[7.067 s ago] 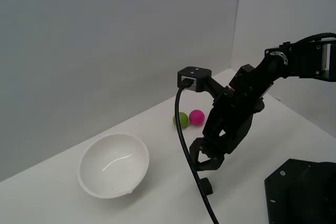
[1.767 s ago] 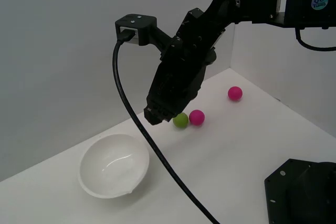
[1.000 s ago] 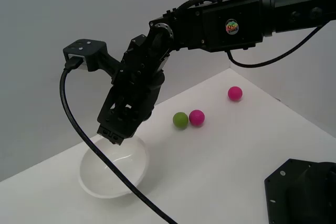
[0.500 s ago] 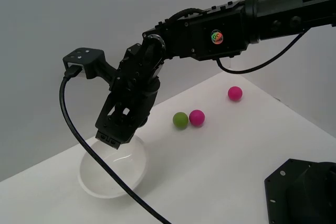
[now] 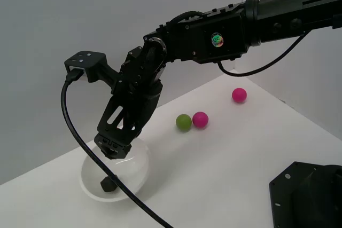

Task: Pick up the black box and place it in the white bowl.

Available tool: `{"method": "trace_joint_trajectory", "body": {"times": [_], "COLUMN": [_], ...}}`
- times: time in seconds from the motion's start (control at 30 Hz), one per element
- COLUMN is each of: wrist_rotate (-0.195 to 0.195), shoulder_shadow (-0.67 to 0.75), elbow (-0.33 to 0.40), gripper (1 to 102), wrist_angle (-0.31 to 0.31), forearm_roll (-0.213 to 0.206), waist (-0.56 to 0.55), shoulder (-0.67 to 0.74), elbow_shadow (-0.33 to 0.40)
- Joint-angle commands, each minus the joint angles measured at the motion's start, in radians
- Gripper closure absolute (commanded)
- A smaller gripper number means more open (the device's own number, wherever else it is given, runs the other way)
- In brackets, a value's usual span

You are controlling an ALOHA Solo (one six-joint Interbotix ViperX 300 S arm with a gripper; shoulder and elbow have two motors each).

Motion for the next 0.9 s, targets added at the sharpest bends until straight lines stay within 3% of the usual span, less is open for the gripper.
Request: {"method": "trace_joint_trajectory", "body": {"times": [0.0, 0.23, 0.3, 0.47, 0.63, 0.77, 0.87], "wrist_rotate": [0.005, 0.008, 0.009, 0.014, 0.014, 0.014, 0.015], "shoulder_shadow": [0.029, 0.066, 0.075, 0.1, 0.133, 0.166, 0.189], "elbow": [-0.018, -0.017, -0.015, 0.0, 0.031, 0.055, 0.071], "gripper": [4, 7, 17, 62, 72, 97, 100], "wrist_angle": [0.008, 0.009, 0.009, 0.011, 0.009, 0.009, 0.009], "forearm_roll": [-0.026, -0.021, -0.018, -0.017, -0.012, -0.003, -0.003], "waist": [-0.009, -0.009, -0.005, 0.012, 0.037, 0.055, 0.075], "shoulder": [0.021, 0.054, 0.063, 0.089, 0.121, 0.155, 0.178], "elbow_shadow": [-0.021, -0.02, -0.018, -0.003, 0.028, 0.052, 0.067]}}
